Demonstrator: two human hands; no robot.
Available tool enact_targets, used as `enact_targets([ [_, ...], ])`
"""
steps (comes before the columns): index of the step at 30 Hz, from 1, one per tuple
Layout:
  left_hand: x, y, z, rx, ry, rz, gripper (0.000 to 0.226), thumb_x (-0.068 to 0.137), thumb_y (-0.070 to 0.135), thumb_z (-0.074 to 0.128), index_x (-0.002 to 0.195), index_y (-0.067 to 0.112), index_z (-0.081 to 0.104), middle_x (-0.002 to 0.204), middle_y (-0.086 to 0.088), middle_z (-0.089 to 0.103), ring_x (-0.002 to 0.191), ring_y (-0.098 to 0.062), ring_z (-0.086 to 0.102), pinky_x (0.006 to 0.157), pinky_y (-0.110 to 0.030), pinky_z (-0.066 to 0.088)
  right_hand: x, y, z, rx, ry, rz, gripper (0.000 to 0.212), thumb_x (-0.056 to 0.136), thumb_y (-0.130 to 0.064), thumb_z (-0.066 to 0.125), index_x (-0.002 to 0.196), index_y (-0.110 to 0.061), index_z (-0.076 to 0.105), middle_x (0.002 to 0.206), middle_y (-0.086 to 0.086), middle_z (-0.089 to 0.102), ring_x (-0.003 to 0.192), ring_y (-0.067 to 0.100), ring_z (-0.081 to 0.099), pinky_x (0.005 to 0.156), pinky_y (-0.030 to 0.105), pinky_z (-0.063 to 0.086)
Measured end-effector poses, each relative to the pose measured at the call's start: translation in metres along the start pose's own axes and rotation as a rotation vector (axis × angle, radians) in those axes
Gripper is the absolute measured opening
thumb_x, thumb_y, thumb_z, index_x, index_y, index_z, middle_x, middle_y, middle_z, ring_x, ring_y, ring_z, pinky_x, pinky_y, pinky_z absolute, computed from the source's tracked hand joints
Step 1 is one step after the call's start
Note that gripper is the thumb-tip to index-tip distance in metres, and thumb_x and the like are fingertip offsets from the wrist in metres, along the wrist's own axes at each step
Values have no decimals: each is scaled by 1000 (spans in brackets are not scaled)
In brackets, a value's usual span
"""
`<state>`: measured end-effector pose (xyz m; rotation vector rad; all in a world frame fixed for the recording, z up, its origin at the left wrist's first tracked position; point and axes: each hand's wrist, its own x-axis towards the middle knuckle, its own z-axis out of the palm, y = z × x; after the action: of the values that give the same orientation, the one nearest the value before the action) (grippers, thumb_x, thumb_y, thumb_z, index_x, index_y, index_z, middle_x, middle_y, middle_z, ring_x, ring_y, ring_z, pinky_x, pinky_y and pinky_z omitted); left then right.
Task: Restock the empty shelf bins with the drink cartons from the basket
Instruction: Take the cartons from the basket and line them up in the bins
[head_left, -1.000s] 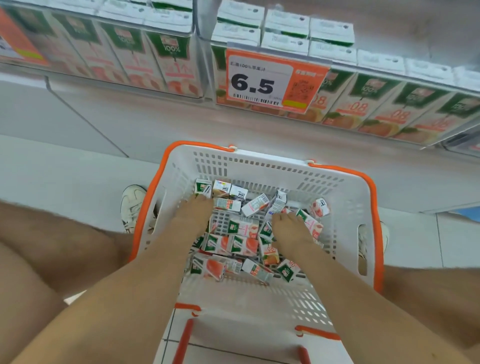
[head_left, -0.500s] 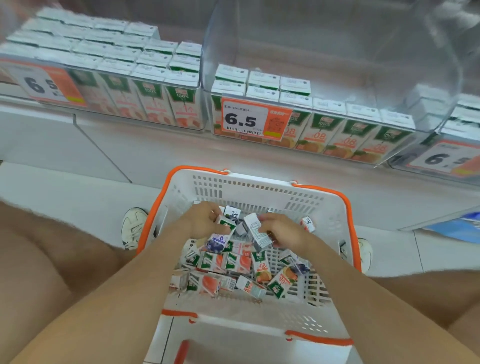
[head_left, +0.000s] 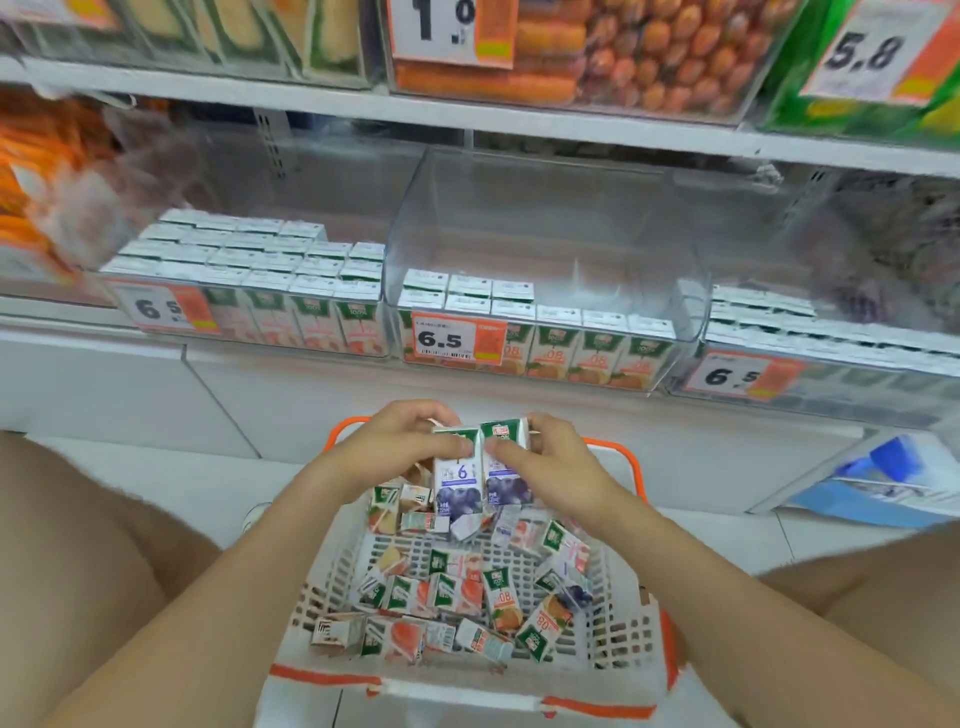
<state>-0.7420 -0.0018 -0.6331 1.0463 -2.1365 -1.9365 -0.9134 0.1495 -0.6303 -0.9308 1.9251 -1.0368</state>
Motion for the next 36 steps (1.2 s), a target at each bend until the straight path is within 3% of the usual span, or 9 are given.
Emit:
enact_targets([
  [2, -6, 13, 3, 49, 47, 66, 42, 78, 49, 88, 107, 23, 71, 92, -3, 71, 76, -14, 62, 68, -37, 50, -6, -14, -12, -78, 39, -36, 52, 87, -50, 76, 108, -3, 66, 92, 23, 70, 69, 32, 64, 65, 47, 54],
  [5, -14, 36, 13, 60, 122, 247, 26, 91, 41, 81, 107, 25, 69, 98, 4, 70, 74, -11, 58, 69, -31, 48, -18, -39, -34, -142, 124, -144, 31, 86, -42, 78, 97, -15, 71, 79, 11, 71, 62, 21, 65, 65, 50, 56],
  [11, -9, 96, 41, 175, 241, 509, 24, 99, 48, 67, 118, 36, 58, 83, 0, 57, 69, -13, 50, 71, -39, 47, -34, -83, -88, -281, 355, -342, 33, 85, -40, 69, 118, -32, 66, 88, -9, 70, 87, 12, 62, 75, 28, 44],
  [14, 2, 134, 64, 171, 265, 580, 17, 103, 41, 63, 116, 35, 54, 75, 11, 54, 62, -12, 47, 65, -38, 46, -33, -94, -124, -317, 460, -396, 26, 77, -42, 59, 98, -31, 70, 79, -15, 71, 77, 4, 65, 67, 27, 48],
  [17, 17, 167, 86, 173, 290, 646, 14, 105, 35, 61, 115, 31, 52, 90, 3, 64, 71, -28, 58, 66, -49, 54, -25, -99, -162, -344, 615, -444, 15, 76, -37, 61, 87, -29, 68, 74, -13, 71, 75, 8, 66, 69, 33, 54],
  [23, 48, 210, 129, 156, 412, 713, 17, 101, 31, 68, 113, 30, 56, 100, 8, 67, 86, -20, 62, 76, -37, 52, -6, -70, -251, -518, 713, -560, 29, 99, -29, 63, 127, -22, 61, 106, -4, 72, 85, 18, 66, 79, 36, 50],
  [27, 61, 224, 149, 114, 371, 752, 18, 101, 27, 69, 115, 27, 60, 104, 9, 69, 92, -13, 64, 78, -29, 52, 13, -30, -301, -831, 687, -425, 55, 103, -17, 60, 154, -10, 39, 140, 17, 59, 119, 43, 56, 90, 48, 49],
  [31, 71, 230, 167, 128, 330, 764, 20, 100, 25, 71, 117, 30, 62, 105, 12, 71, 92, -11, 64, 75, -18, 52, 26, 3, -334, -973, 738, -325, 51, 100, -3, 63, 148, -11, 47, 128, 22, 51, 99, 45, 55, 77, 47, 48],
  [36, 83, 231, 182, 158, 300, 741, 18, 99, 29, 72, 114, 34, 63, 104, 11, 72, 92, -12, 68, 82, -28, 55, 38, 13, -357, -966, 723, -182, 55, 96, 4, 65, 147, -10, 49, 126, 23, 55, 103, 46, 57, 77, 48, 48],
])
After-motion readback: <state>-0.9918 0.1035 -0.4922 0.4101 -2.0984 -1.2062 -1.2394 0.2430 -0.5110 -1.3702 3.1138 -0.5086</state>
